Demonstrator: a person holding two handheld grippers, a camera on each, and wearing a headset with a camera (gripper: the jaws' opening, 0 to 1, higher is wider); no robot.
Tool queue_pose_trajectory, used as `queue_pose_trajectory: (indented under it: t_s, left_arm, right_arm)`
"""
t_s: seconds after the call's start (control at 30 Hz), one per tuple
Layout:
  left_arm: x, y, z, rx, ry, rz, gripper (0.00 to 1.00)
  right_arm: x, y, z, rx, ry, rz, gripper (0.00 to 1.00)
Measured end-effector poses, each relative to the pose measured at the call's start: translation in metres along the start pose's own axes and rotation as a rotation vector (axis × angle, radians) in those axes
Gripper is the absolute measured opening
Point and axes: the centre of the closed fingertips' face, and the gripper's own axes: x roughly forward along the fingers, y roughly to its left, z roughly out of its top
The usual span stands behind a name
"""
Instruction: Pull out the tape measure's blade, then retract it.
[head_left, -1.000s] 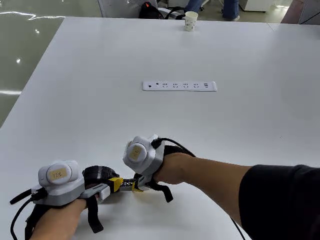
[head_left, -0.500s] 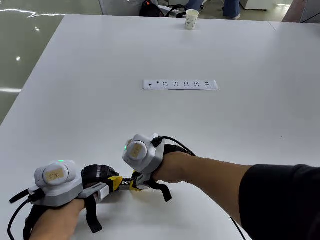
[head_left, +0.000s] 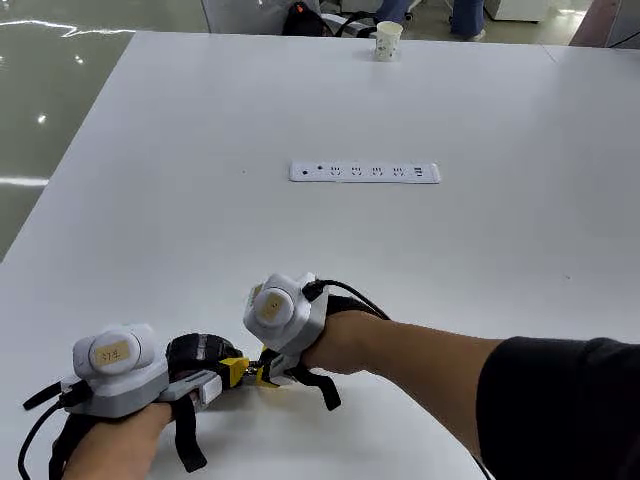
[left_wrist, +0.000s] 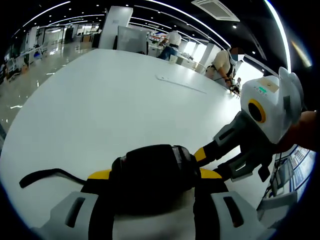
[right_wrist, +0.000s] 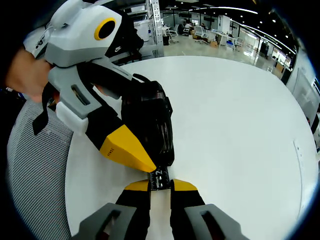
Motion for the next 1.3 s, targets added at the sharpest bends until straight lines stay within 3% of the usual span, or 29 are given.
queue_pose_trajectory:
  t_s: [1.3]
  left_arm:
    - [-0.0007, -0.0009, -0.0009, 0.002, 0.001, -0.009, 0.59]
  right_arm:
    - [0.0061, 0.0039, 0.0095, -0.033, -0.057, 0.020, 0.11]
